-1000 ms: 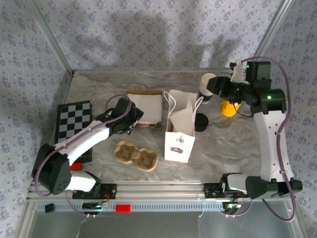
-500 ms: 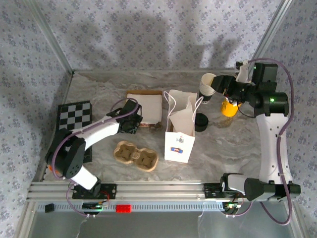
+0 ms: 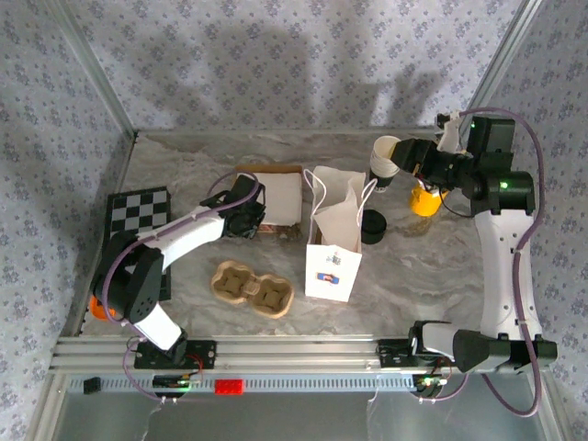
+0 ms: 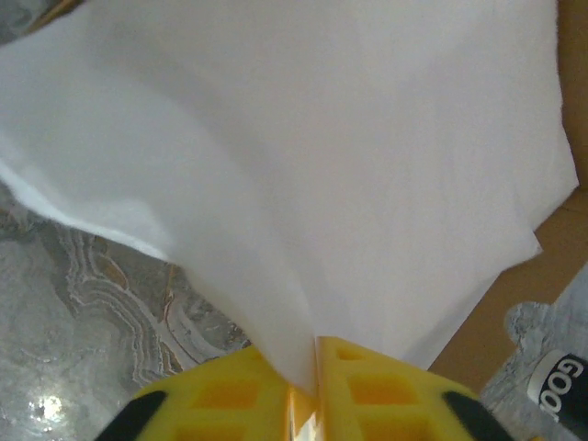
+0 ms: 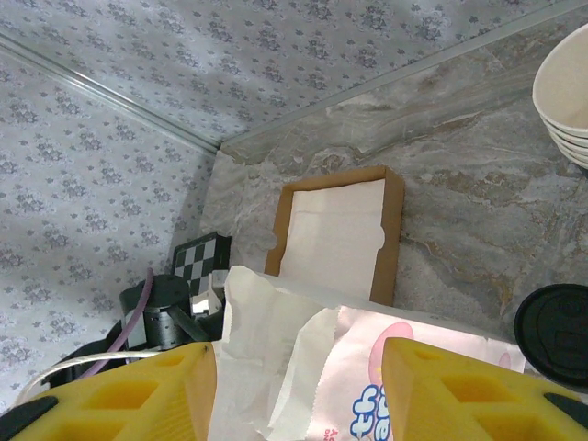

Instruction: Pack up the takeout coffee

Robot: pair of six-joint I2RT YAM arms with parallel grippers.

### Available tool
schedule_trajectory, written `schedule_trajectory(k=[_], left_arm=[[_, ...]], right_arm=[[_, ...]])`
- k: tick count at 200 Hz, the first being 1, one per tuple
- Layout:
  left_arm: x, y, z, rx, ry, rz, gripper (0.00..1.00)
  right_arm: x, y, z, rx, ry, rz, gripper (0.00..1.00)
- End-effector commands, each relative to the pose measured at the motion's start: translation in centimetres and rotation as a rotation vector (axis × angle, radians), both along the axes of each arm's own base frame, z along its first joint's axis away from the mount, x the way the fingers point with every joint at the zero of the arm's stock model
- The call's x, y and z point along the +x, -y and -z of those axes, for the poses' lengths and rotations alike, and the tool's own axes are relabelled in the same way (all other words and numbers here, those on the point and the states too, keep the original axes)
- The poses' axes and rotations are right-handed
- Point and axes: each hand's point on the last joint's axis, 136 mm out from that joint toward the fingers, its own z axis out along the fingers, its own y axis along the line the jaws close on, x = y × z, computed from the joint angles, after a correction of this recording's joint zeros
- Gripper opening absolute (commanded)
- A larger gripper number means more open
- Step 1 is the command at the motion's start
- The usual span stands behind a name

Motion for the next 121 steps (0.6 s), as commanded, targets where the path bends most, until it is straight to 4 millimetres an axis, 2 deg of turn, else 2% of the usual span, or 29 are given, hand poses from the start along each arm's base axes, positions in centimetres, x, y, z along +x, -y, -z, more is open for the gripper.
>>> schedule_trajectory(k=[1,37,52,95,121], left_arm=[[0.2,-0.7,-0.7,0.024,0.003,-0.012,0.12],[0.6,-0.4,-1.5,0.027,0.022,0.015,0.08],[1.1,0.0,-2.5,0.024,0.053,0.045,0.01],[2.0,-0.5,-9.3,0.123,0.197,0.172,0.0],[2.3,-1.1,-14.9,0.176,0.348,0.272,0.0]], right_arm=[[-0.3,-0.1,-0.8,0.017,0.028,-0.003,0.52],[-0.3,-0.1,-1.1,0.016,0.038,-0.005,0.52],[-0.3,-0.2,-1.2,0.014,0.043,-0.01,0.52],[-0.7,-1.0,-3.1,-0.024,0.118,-0.041,0.53],[-1.5,-2.5,-5.1,-0.066,0.203,-0.097,0.57]])
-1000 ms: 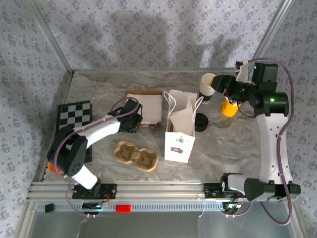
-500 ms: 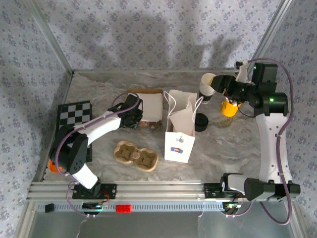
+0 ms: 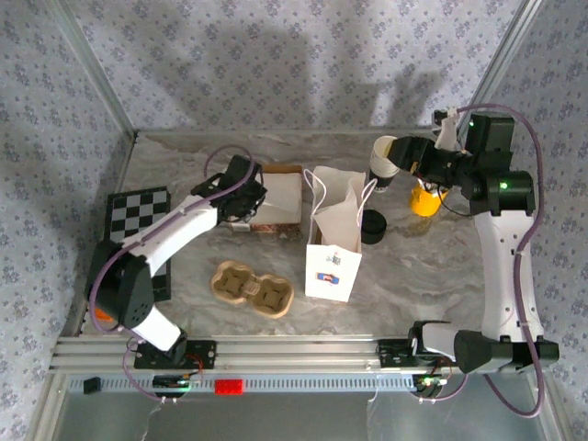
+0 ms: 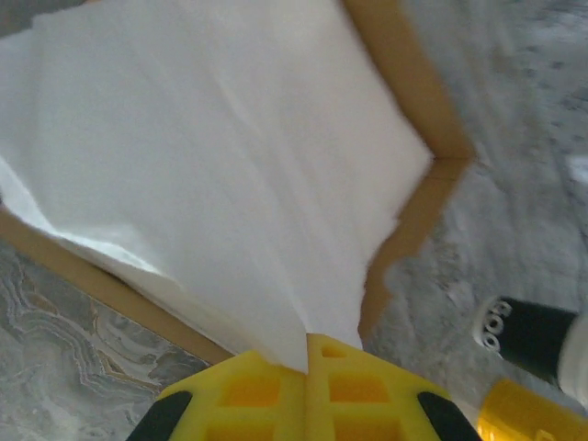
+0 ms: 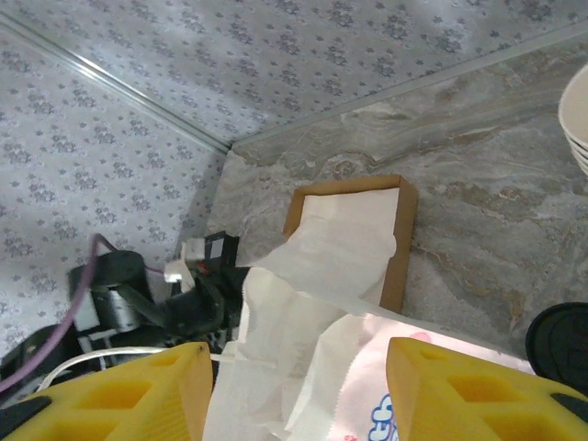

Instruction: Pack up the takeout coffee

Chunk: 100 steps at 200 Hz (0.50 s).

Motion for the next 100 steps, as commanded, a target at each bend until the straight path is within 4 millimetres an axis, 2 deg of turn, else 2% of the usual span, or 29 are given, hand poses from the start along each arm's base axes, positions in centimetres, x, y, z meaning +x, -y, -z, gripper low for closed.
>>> schedule_trajectory(k=[1,31,43,69,73,100], left_arm=[[0.1,-1.6,-6.6,0.097,0.171,0.101,0.0],[-0.7,-2.1,-14.2,0.172,0.384,0.266,0.0],[-1.3,-2.6,-16.6,0.214,0.438,0.329,0.0],[-3.3,-2.8,-20.5,0.242,0.516,0.485,0.0],[-3.9,-2.7,-20.6,0.246,0.507,0.516,0.0],[-6.9,-2.8,-23.6,0.269,0.566,0.643,0.0]], right_arm=[[-1.1,-1.2,-3.6,-0.053,0.147,-0.05,0.57],[-2.5,-3.7,-6.5,-0.117,0.288,-0.126,0.6],[-3.5,-5.1,-7.5,-0.161,0.37,-0.183,0.62],[-4.8,-7.3,-9.5,-0.218,0.533,-0.255,0.69],[-5.0,-7.7,-9.8,-0.223,0.559,-0.272,0.69],[-5.9,-10.8,-10.5,-0.277,0.702,-0.383,0.72]])
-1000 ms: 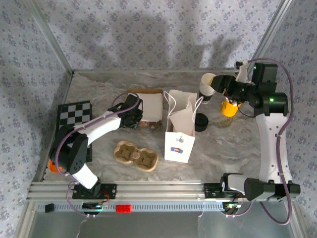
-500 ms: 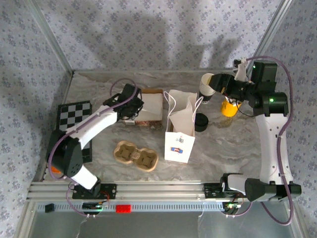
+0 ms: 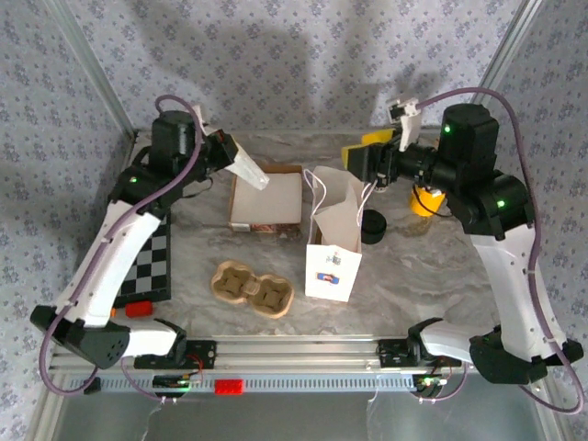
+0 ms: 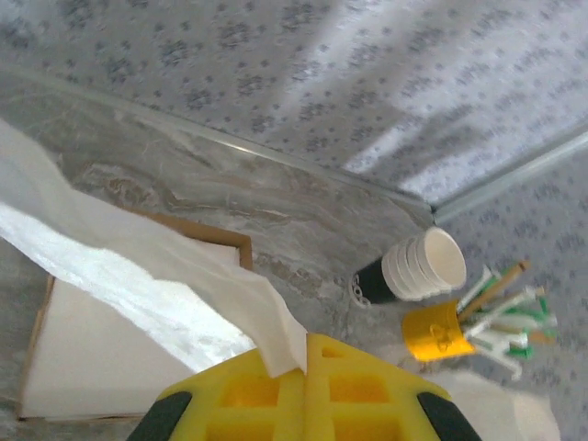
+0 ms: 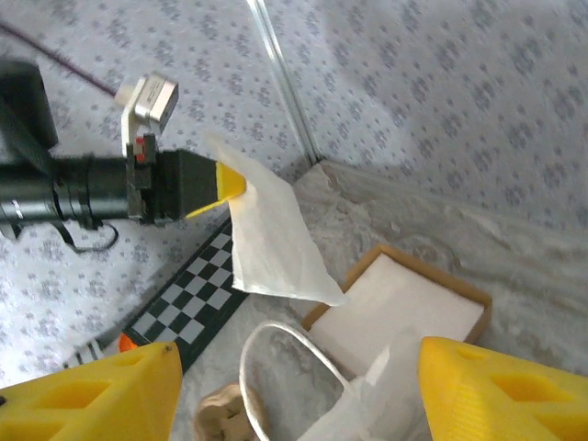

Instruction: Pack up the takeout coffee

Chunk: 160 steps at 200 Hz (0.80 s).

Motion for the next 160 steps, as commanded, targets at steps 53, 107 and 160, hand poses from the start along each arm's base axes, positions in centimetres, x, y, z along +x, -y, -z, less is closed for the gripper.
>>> schedule_trajectory(k=[53,107,160], left_arm=[[-8.7,0.7,-4.7,0.109,0.068,0.374,0.0],[-11.5,1.0,-6.2,0.067,0.088,0.458,0.0],[-13.2,2.4,-7.5,-0.023,0.127,0.568,0.0]], right_arm=[[-1.8,-7.7,0.1,-0.277,0.434,-0.233,0.82],[-2.3,-13.5,2.7,-0.417,0.602,-0.348,0.96],[-1.8,-16.9,3.8,-0.401,0.683,-0.4,1.0]])
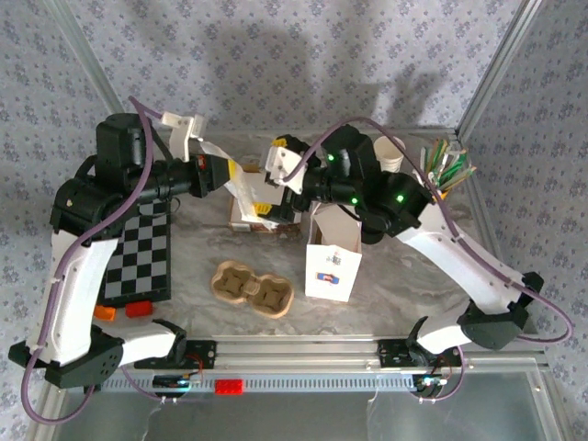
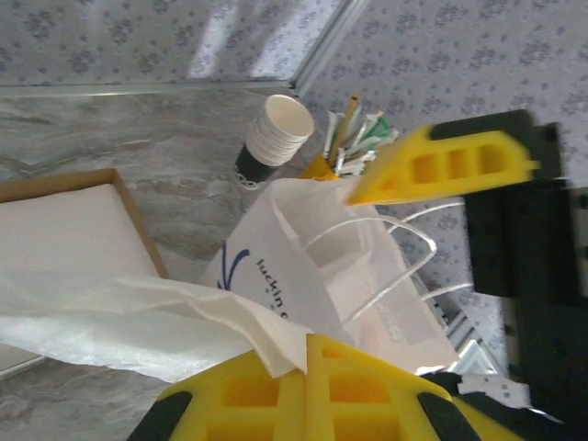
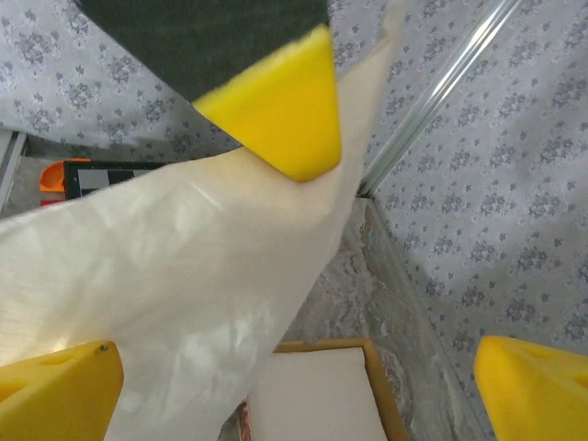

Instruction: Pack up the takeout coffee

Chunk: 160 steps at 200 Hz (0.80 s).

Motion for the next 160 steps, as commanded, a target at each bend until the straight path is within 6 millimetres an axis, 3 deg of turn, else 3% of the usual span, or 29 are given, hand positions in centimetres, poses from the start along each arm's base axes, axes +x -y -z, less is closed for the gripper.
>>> schedule_trajectory(k=[1,99,135,149,160], left_arm=[[-1.8,0.7,-1.8,-0.069,0.042,0.091,0.0],[-2.7,2.8,-3.3,-0.221,0.031,0.215,0.0],[-2.4,2.6,-3.8,-0.223,0.035,0.185,0.0],[-2.1,2.4,-3.9,-0.219,0.038,0.164,0.0],[-1.9,2.3,-4.2,-0.222,0.042,0.151,0.0]], right_arm=[[0.4,-1.2,-1.3,0.035,0.087,-0.031,1.0],[0.8,-3.2,-1.5,0.116,0.102,-0.065,0.99],[1.0,-2.9,-1.5,0.134,0.044,-0.058,0.65],[0.9,-2.7,-1.6,0.131,0.023,-0.052,0.4],[0.9,-2.6,-1.7,0.136,0.006,-0.033,0.35]])
